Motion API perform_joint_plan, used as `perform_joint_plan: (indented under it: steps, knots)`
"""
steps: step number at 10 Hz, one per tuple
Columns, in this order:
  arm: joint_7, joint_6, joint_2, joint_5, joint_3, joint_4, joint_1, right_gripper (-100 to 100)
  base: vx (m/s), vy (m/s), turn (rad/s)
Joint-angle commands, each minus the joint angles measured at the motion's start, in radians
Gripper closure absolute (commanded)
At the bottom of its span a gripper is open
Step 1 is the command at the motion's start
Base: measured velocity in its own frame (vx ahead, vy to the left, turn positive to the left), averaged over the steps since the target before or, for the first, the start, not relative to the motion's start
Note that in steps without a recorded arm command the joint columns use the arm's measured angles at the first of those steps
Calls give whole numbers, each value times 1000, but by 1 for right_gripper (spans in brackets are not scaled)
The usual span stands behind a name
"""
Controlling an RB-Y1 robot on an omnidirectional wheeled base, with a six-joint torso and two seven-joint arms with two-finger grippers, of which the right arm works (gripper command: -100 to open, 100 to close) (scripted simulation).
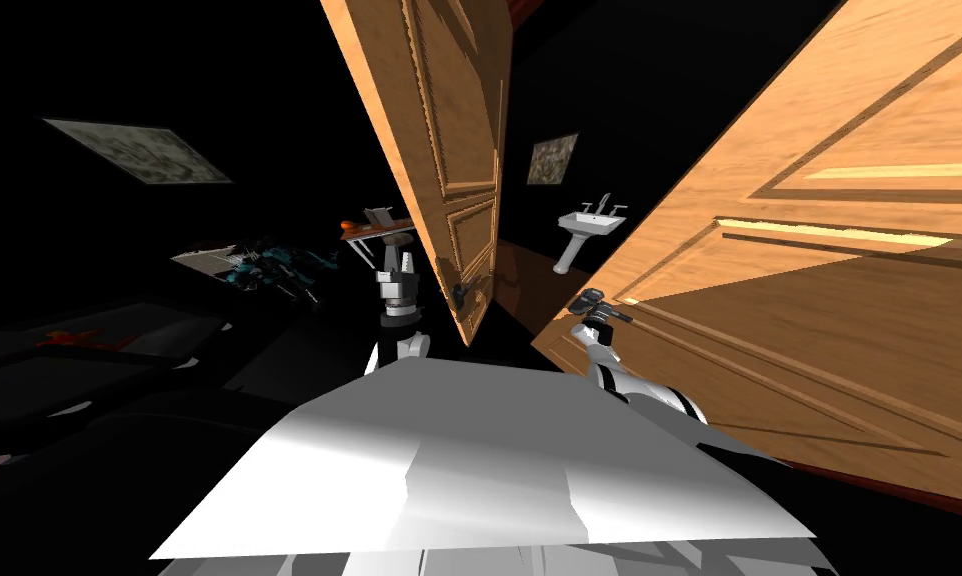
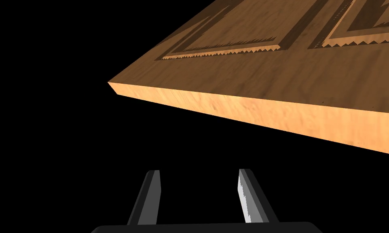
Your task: Pull the door open
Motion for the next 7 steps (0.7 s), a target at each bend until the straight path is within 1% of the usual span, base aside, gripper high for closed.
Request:
perform_joint_plan:
  steps: [1, 2, 3, 4, 5, 6, 7]
  knots:
    - [-27, -2, 5, 25, 32, 14, -24, 100, -230, -21, 45]
    - [-35, 2, 9, 34, 42, 10, -26, 100, -260, -17, 62]
    - [-35, 2, 9, 34, 42, 10, -26, 100, -176, -6, 50]
    - [-35, 2, 9, 34, 42, 10, -26, 100, -62, 14, 9]
    - [-48, 7, 16, 48, 59, 4, -30, 100, -147, -10, 7]
    - [-33, 14, 20, 39, 44, -19, -10, 100, -88, -9, 18]
    - [-45, 20, 21, 47, 59, -29, -6, 100, -120, -3, 71]
